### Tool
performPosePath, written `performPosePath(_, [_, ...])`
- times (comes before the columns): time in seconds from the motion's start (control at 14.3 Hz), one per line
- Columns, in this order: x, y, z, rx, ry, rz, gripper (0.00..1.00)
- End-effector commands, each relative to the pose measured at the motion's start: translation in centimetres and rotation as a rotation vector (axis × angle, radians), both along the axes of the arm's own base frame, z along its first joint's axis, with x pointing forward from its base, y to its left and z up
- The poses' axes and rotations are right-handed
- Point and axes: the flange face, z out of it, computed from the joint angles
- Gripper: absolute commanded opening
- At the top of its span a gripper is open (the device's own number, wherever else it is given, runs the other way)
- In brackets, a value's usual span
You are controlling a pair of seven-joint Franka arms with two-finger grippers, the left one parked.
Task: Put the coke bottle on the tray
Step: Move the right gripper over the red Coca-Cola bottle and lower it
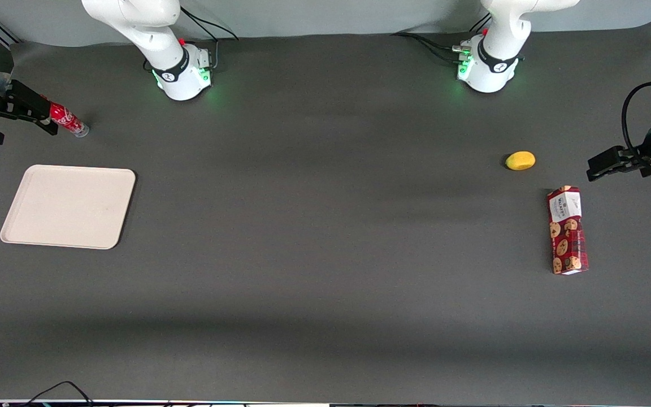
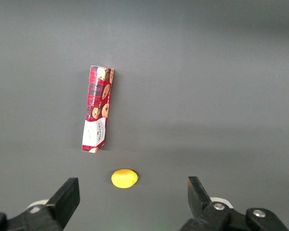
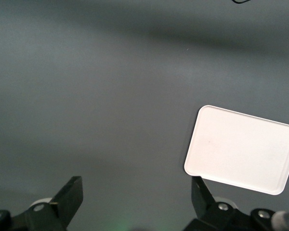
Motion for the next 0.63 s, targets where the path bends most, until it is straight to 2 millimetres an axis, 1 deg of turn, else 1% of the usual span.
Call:
performPosePath(0.0, [0.0, 0.3, 0.4, 0.025, 0.014, -0.025, 1.00])
performPosePath(0.14, [-0.1, 0.0, 0.2, 0.020, 0.024, -0.043, 1.00])
performPosePath(0.21, [0.1, -0.5, -0.5, 0.020, 0.039, -0.052, 1.00])
performPosePath(0.28, [0.0, -1.5, -1.7, 0.017, 0.070, -0.055, 1.00])
performPosePath(0.35, [-0.6, -3.3, -2.6, 0.008, 0.095, -0.073, 1.00])
performPosePath(0.42, [-1.7, -5.1, -2.9, -0.003, 0.108, -0.059, 1.00])
performPosePath(0.49, [-3.1, -7.4, -4.2, -0.030, 0.141, -0.034, 1.00])
performPosePath(0.56, [-4.9, -10.4, -5.2, -0.045, 0.166, -0.026, 1.00])
